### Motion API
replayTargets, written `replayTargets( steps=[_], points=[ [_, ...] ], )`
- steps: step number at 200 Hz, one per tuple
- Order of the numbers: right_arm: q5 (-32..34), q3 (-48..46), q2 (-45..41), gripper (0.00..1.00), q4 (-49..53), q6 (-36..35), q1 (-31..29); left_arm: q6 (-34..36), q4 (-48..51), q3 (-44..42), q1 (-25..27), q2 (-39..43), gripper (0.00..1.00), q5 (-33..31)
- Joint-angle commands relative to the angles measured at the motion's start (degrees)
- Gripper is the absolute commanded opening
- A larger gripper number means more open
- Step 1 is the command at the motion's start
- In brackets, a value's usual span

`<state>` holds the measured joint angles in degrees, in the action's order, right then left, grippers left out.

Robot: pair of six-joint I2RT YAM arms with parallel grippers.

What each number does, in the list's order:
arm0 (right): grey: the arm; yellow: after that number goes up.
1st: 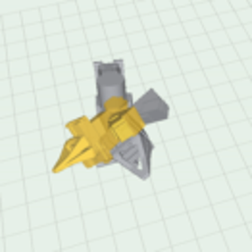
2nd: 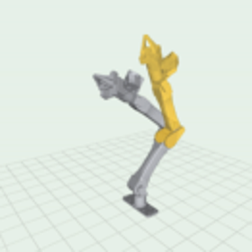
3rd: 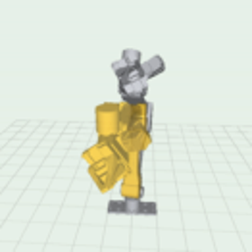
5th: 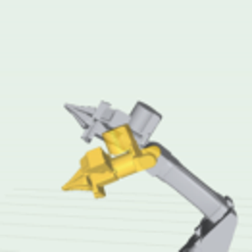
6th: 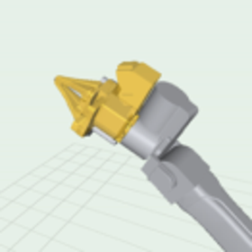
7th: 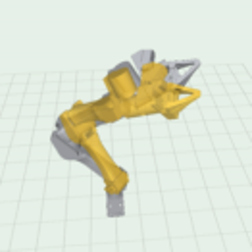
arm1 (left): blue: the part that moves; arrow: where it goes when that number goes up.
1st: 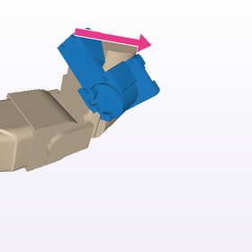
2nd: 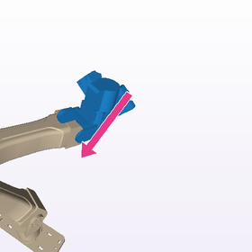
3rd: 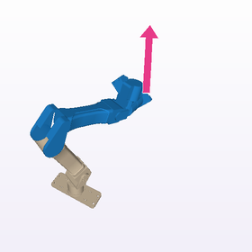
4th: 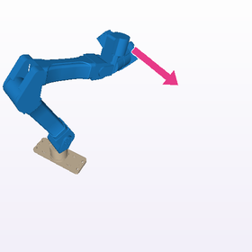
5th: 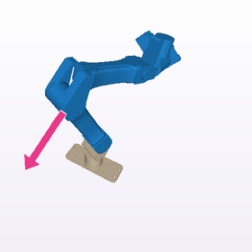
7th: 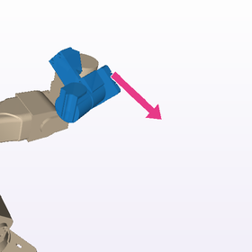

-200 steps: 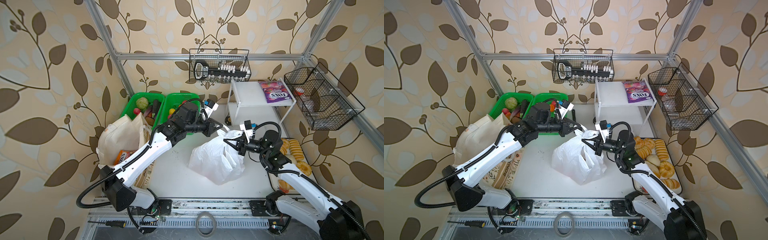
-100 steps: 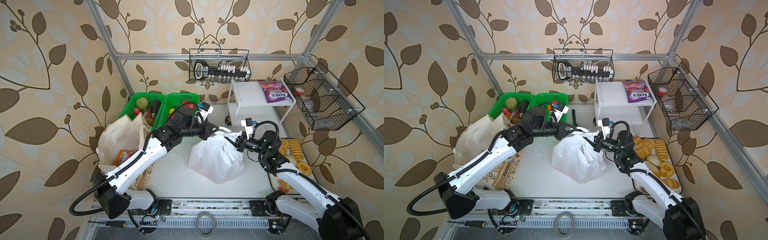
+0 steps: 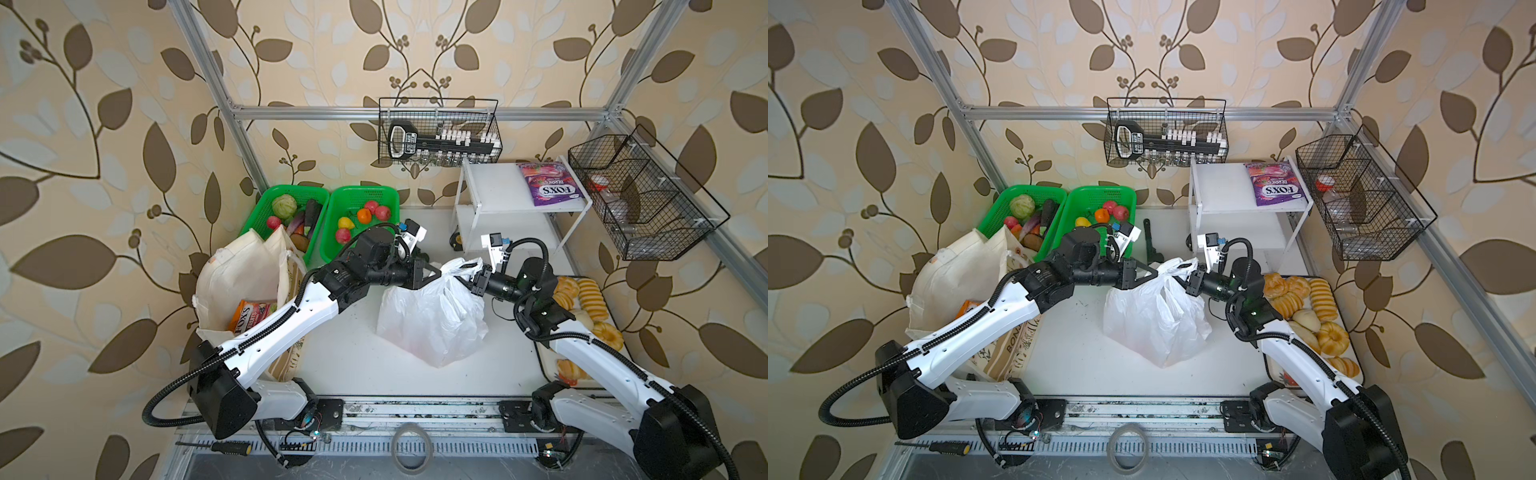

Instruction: Place the mixed food into the grocery bags and tie them

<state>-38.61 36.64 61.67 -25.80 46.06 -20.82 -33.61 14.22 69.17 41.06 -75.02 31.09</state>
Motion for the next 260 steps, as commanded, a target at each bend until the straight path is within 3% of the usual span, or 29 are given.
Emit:
replayTargets(
  steps=[1, 51, 118, 185, 213, 260],
  points=[
    [0.39, 2.39, 0.02, 0.1, 3.12, -0.02, 0.6, -5.38, -2.64, -0.11, 1.7, -1.71, 0.0, 2.17],
    [-3.31, 2.09, -1.13, 0.17, 7.45, -3.54, 0.56, -6.8, -3.19, -0.64, 2.45, -4.95, 0.0, 0.97],
    [-8.81, 1.84, -3.12, 0.49, 18.51, -12.78, 2.37, -7.24, -4.46, -1.58, 2.43, -4.88, 0.0, -0.02],
    [-13.26, 1.29, -4.58, 0.63, 25.24, -20.35, 4.78, -6.47, -3.32, -0.9, 2.36, -4.69, 0.0, -0.94],
    [-14.45, 0.54, -5.55, 0.68, 21.06, -19.13, 4.75, -6.43, -3.32, -0.77, 2.36, -4.93, 0.0, -0.31],
    [-7.74, 1.2, -3.71, 0.7, 9.86, -8.97, 3.68, -5.99, -2.84, 0.21, 2.41, -5.48, 0.0, 1.83]
  ],
)
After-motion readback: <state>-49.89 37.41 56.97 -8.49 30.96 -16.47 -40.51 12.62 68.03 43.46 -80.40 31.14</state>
